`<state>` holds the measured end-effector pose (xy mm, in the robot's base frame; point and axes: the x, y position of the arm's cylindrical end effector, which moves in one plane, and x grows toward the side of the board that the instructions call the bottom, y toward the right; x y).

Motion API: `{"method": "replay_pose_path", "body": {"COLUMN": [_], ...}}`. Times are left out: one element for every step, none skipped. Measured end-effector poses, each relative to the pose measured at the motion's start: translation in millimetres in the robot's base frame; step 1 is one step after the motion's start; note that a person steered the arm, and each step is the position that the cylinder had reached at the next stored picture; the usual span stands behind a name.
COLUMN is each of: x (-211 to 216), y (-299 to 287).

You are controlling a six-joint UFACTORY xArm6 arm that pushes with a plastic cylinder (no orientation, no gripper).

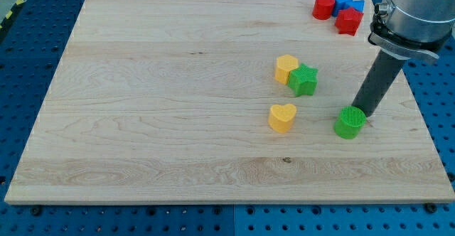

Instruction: Place the red star and green circle vertical to each other

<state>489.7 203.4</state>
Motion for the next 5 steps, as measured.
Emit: {"method": "replay_pose_path", "body": {"x": [-10,-39,-83,-120,-139], "y": [0,-1,-9,-63,-170]}}
